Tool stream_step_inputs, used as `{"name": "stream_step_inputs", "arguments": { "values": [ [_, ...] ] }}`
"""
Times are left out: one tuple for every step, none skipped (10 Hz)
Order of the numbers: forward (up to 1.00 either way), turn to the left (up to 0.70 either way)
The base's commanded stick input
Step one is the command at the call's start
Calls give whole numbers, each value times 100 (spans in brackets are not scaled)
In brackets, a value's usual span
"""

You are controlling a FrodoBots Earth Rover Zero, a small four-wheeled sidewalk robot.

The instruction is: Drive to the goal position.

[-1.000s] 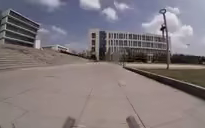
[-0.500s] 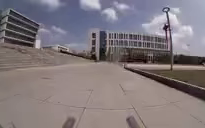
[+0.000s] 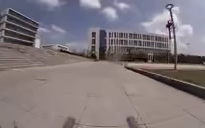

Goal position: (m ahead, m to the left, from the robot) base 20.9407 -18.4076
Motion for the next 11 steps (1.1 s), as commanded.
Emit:
{"name": "stream_step_inputs", "arguments": {
  "values": [
    [70,0],
    [70,0],
    [70,0],
    [70,0],
    [70,0],
    [70,0],
    [70,0],
    [70,0],
    [70,0],
    [70,0],
    [70,0]
  ]
}}
